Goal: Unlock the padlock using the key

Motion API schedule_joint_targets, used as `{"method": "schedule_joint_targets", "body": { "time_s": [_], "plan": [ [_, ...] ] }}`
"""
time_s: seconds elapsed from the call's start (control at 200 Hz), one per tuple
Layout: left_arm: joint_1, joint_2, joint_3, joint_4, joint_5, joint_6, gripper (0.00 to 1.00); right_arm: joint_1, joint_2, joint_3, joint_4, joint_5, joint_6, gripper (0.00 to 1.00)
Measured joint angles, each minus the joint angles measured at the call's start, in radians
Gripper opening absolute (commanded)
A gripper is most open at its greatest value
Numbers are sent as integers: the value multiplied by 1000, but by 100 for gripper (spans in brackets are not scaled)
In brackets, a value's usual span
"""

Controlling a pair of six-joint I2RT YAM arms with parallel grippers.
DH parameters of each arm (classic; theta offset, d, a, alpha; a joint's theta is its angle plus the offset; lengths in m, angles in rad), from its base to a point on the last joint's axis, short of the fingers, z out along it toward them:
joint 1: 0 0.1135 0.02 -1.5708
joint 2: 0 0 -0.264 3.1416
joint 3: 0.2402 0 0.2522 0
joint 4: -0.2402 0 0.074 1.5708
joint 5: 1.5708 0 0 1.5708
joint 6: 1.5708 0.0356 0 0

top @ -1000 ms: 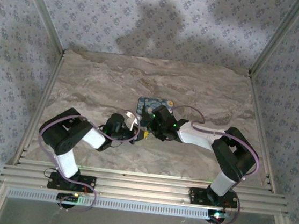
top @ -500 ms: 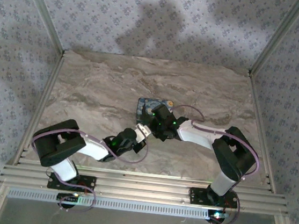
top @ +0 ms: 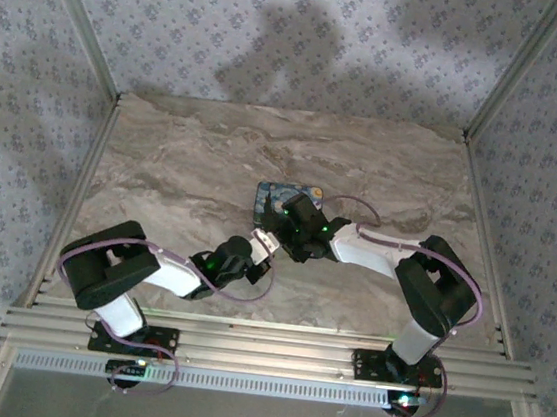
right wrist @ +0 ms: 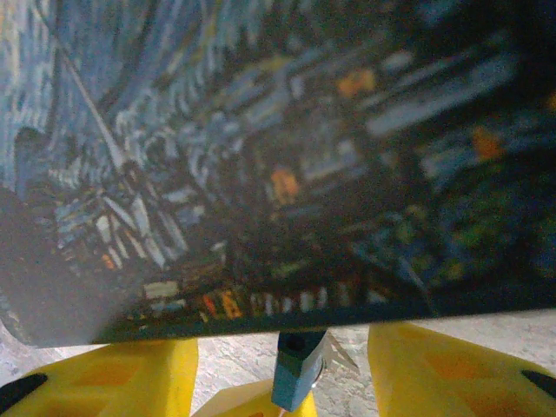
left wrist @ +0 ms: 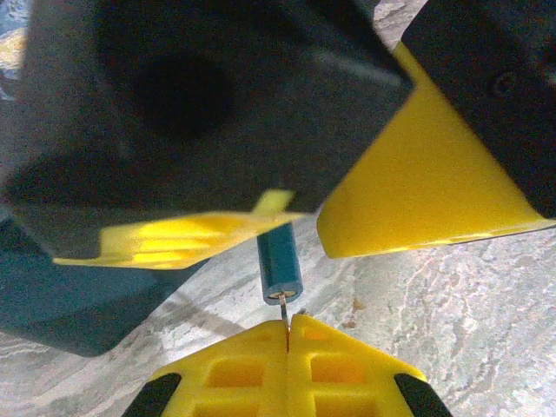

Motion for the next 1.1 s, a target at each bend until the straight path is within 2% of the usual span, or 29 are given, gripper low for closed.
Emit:
{"method": "schedule_joint_targets", "body": {
  "time_s": [0.185,0.764,1.014,1.099],
  "plan": [
    [0,0,0,16,17,3,0,0,-21,0,-23,11,-4,54],
    [0,-20,0,-3,18,20,0,5,-34,-6,-27,14,-4,27],
    [0,-31,0,-20,17,20,0,7,-35,-6,-29,14,-4,23],
    [0,-31,0,-20,16,21,0,8,-35,-6,-31,14,-4,18]
  ]
}}
